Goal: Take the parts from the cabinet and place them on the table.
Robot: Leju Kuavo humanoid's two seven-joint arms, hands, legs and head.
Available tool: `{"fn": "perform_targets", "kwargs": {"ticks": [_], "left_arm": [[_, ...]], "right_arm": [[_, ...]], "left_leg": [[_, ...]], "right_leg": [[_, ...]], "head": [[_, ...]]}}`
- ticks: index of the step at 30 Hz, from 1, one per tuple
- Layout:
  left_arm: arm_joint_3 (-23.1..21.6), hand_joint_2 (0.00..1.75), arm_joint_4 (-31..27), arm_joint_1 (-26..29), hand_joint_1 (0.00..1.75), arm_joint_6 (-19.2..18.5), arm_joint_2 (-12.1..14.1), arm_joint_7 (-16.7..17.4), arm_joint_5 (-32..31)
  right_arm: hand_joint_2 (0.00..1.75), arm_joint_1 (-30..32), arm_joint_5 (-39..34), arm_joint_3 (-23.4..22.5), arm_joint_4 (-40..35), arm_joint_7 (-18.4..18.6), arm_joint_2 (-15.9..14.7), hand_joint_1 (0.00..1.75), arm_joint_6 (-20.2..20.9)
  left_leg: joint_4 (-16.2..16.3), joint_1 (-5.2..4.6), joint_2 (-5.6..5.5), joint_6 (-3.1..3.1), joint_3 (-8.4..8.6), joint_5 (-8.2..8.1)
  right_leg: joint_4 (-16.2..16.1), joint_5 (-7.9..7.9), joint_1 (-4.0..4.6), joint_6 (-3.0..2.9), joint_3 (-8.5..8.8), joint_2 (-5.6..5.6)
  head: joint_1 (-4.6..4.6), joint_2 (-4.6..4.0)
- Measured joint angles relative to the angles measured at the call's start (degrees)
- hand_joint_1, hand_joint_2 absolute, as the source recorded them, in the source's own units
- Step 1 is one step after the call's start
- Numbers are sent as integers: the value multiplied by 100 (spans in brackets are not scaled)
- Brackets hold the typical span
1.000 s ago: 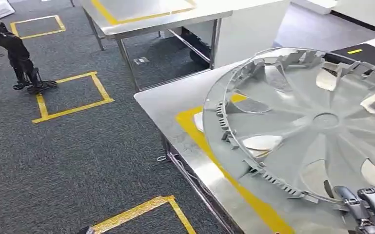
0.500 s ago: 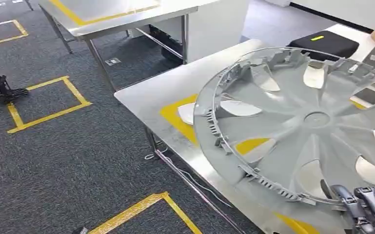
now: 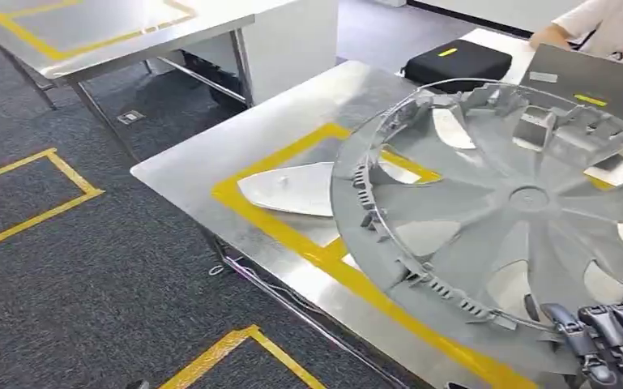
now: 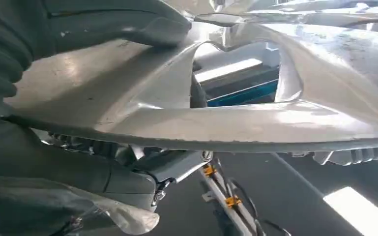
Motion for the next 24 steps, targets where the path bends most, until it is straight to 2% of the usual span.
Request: {"fn": "perform_targets", "kwargs": {"ticks": [3, 4, 5, 6, 8, 9, 10, 11, 12, 13, 14, 15, 16, 18, 19, 20, 21, 22, 23, 24], "left_arm": [[-15, 0, 0, -10, 0, -66, 2, 138, -15], [-22, 0, 0, -13, 0, -92, -15, 182, -39], [-26, 0, 0, -25, 0, -103, -28, 229, -50], [-31, 0, 0, -20, 0, -107, -26, 269, -57], [-40, 0, 0, 1, 0, -107, -26, 348, -66], [-57, 0, 0, 8, 0, -107, -31, 402, -72], [-70, 0, 0, 18, 0, -105, -35, 442, -90], [-83, 0, 0, 17, 0, -105, -42, 477, -116], [-103, 0, 0, 13, 0, -103, -46, 490, -118], [-120, 0, 0, 7, 0, -103, -50, 496, -118], [-138, 0, 0, 4, 0, -99, -50, 510, -118], [-155, 0, 0, 5, 0, -79, -35, 510, -118], [-162, 0, 0, 6, 0, -64, -33, 510, -118], [-166, 0, 0, -2, 0, -37, -26, 499, -118], [-166, 0, 0, -13, 0, -27, -17, 468, -114], [-168, 0, 0, -27, 0, -20, 0, 435, -105], [-166, 0, 0, -26, 0, -20, 11, 416, -92], [-168, 0, 0, -20, 0, -18, 9, 402, -63], [-168, 0, 0, -12, 0, -7, 13, 374, -48], [-168, 0, 0, -3, 0, -5, 13, 361, -46]], "right_arm": [[175, -4, 0, 4, 2, 15, 0, 175, 0], [175, -7, 2, 4, 7, 22, -2, 175, 0], [175, -3, 0, 4, 15, 26, -9, 175, 0], [175, -40, 0, 11, 22, 31, -22, 175, 0], [175, -89, 0, 42, 48, 44, -44, 175, 0], [175, -87, 0, 50, 59, 48, -55, 175, 0], [175, -88, 0, 55, 74, 50, -66, 175, 0], [175, -88, 2, 59, 94, 59, -79, 175, 0], [175, -87, 2, 70, 105, 68, -96, 175, 0], [175, -88, 2, 83, 109, 72, -103, 175, 0], [175, -98, 2, 94, 109, 79, -116, 175, 0], [175, -132, 2, 101, 122, 81, -118, 175, 0], [175, -144, 0, 118, 125, 81, -118, 175, 0], [175, -125, 2, 131, 129, 81, -129, 175, 0], [175, -126, 0, 136, 129, 81, -131, 175, 0], [175, -119, 0, 138, 129, 79, -131, 175, 0], [175, -132, 0, 142, 131, 79, -131, 175, 0], [175, -141, 4, 142, 133, 68, -131, 175, 0], [175, -140, 2, 142, 136, 66, -131, 175, 0], [175, -139, 2, 142, 142, 64, -131, 175, 0]], "left_leg": [[-16, -50, 131, 87, -42, -3], [-99, -11, 215, 162, -37, 56], [-115, -17, 284, 202, -27, 78], [-118, -24, 327, 240, -49, 89], [-117, -55, 469, 254, -71, 89], [-112, -65, 532, 256, -84, 90], [-111, -70, 599, 256, -86, 90], [-111, -70, 656, 255, -84, 90], [-107, -70, 709, 253, -82, 89], [-102, -70, 747, 245, -76, 83], [-90, -75, 788, 224, -68, 74], [-68, -123, 824, 188, -75, 56], [-58, -125, 861, 156, -84, 65], [-71, -111, 952, 111, -71, 85], [-64, -108, 991, 77, -58, 65], [12, -83, 811, 17, -79, -29], [240, -78, 616, -4, -168, -217], [646, -67, 531, -17, -326, -455], [1166, -58, 511, -27, -543, -695], [1546, -58, 509, -30, -704, -828]], "right_leg": [[-31, 83, -66, 133, -98, 136], [-24, 81, -64, 175, -185, 176], [82, -24, -56, 175, -236, -45], [383, -234, -46, 179, -376, -219], [1261, -658, -48, 205, -762, -352], [1602, -774, -49, 217, -908, -365], [1689, -747, -48, 221, -931, -372], [1503, -599, -48, 223, -798, -380], [1077, -373, -48, 217, -549, -410], [546, -152, -47, 203, -244, -495], [54, -52, -43, 192, 37, -685], [-85, -149, 22, 171, 101, -839], [-76, -111, 12, 108, 111, -743], [-66, -98, 35, 66, 45, -654], [-97, -76, 21, 29, 27, -608], [-119, -50, -15, -10, 89, -567], [-117, -35, -25, -38, 90, -532], [-117, -33, -25, -51, 86, -488], [-116, -31, -21, -58, 80, -430], [-111, -27, -15, -64, 77, -373]], "head": [[-6, 0], [0, 0], [4, 0], [29, 0], [29, 0], [33, 0], [33, 0], [31, 0], [33, 0], [33, 0], [33, 0], [40, 0], [13, 0], [24, 0], [31, 0], [20, 0], [-4, 0], [-17, 0], [-17, 0], [-17, 0]]}}
